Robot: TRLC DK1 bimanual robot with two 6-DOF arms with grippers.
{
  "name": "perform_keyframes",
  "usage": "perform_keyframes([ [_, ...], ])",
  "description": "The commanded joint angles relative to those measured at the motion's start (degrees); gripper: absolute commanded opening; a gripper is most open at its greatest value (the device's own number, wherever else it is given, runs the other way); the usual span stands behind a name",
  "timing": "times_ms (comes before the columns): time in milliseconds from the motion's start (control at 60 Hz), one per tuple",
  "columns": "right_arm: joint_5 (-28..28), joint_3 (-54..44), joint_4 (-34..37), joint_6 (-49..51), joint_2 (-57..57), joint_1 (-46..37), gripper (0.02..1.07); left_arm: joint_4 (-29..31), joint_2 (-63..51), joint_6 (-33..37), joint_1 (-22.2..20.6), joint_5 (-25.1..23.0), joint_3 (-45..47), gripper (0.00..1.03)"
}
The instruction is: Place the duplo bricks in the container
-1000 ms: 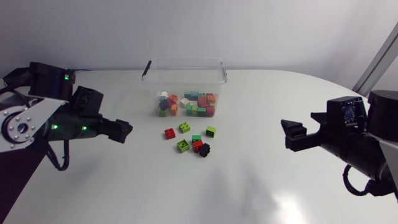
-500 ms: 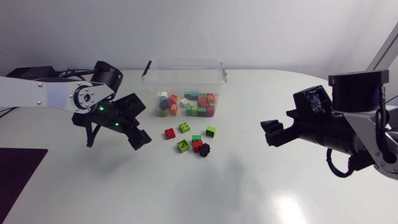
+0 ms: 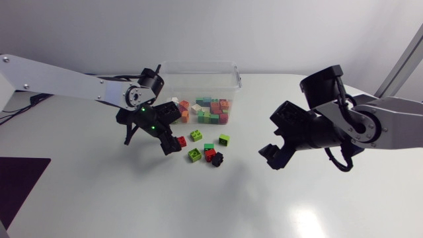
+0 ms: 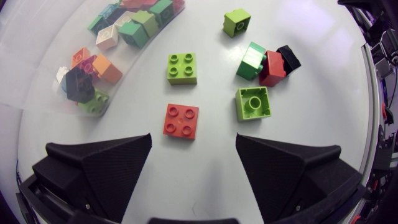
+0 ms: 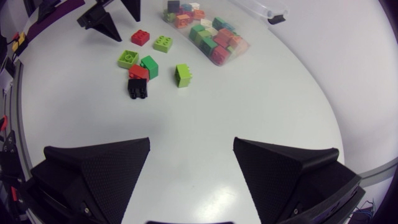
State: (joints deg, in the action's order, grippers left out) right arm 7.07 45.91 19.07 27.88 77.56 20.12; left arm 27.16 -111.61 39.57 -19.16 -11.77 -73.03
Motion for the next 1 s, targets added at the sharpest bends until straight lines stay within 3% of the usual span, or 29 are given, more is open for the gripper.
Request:
perform_keyframes([
  [0, 2.42, 3.84, 2.46, 1.83, 3.83, -0.08, 1.03, 0.70, -3.61, 1.91, 0.00, -0.53, -3.43, 0.91],
  [100, 4.00, 6.47, 3.08, 2.27, 6.55, 0.18, 1.03, 0.88, -6.07, 2.44, 0.00, -0.45, -5.36, 0.91],
  [250, 4.71, 9.81, 2.55, 4.64, 10.86, 0.62, 1.03, 1.85, -8.71, 4.29, 0.00, -0.45, -8.44, 0.81],
  [350, 6.29, 11.57, 2.46, 5.17, 13.23, 0.01, 1.02, 3.25, -10.20, 4.99, 0.17, -0.53, -10.20, 0.68],
  [400, 6.38, 12.71, 2.38, 5.70, 14.73, -0.08, 1.02, 5.54, -11.26, 5.43, 0.17, -0.53, -11.96, 0.56],
  [567, 6.99, 15.53, 1.67, 6.93, 18.33, 0.27, 0.97, 8.26, -13.28, 6.31, -0.09, -0.27, -14.06, 0.43],
  [817, 6.99, 21.06, 1.76, 9.04, 24.75, 1.06, 0.94, 12.22, -13.46, 7.27, -0.88, 1.14, -15.91, 0.36],
  [983, 7.08, 26.51, 3.34, 10.09, 30.37, 1.50, 0.93, 18.02, -10.91, 8.42, -1.06, 1.05, -17.67, 0.35],
])
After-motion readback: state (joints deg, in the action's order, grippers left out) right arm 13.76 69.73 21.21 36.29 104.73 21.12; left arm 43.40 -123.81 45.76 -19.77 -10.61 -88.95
